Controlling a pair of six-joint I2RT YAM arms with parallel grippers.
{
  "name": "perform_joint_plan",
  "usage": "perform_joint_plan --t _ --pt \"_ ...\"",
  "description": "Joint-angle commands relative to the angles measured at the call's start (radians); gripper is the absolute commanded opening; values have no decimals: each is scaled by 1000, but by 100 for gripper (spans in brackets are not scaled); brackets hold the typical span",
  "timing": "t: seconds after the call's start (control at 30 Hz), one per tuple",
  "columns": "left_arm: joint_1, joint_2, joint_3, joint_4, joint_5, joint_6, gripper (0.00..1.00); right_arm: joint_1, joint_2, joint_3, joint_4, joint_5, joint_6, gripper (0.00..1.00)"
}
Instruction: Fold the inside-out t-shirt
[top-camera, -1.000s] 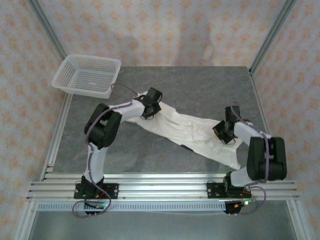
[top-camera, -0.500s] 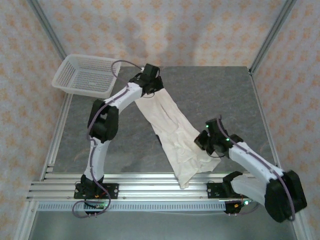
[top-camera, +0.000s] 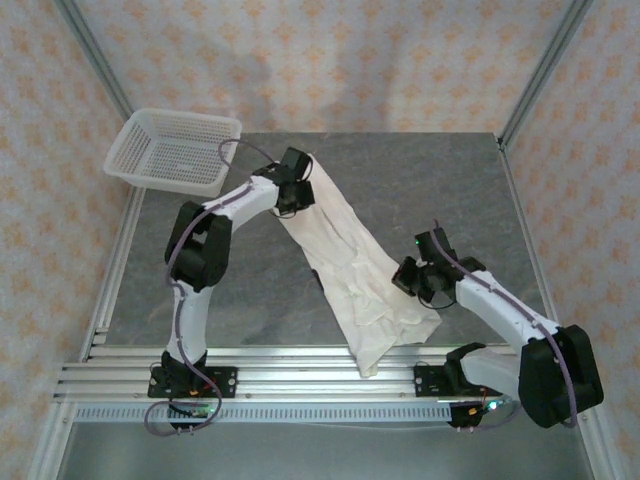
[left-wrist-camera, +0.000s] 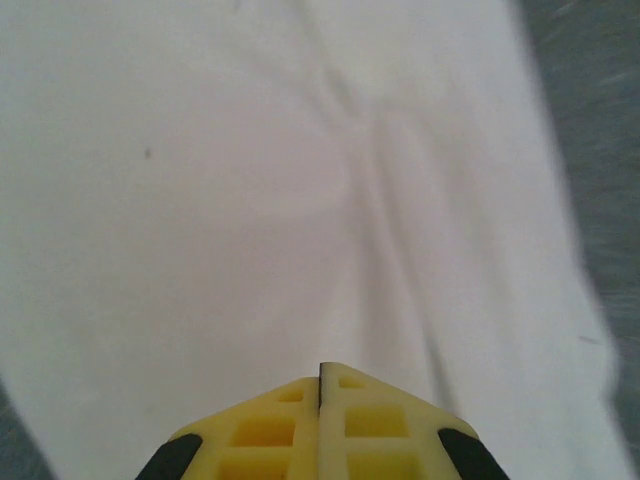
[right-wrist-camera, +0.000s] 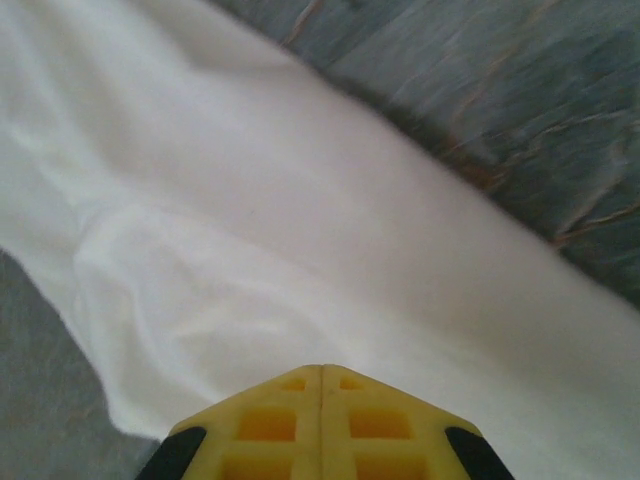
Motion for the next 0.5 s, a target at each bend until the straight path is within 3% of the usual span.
perform_joint_plan --t 0.0,0.2,0.47 --pt "18 65 67 -46 -33 -33 0 24 39 1 33 -40 -20 0" --pt "35 244 261 -54 -28 -45 0 81 165 6 84 -35 17 0" --pt "75 620 774 -45 96 -77 0 220 365 -6 424 -25 286 0"
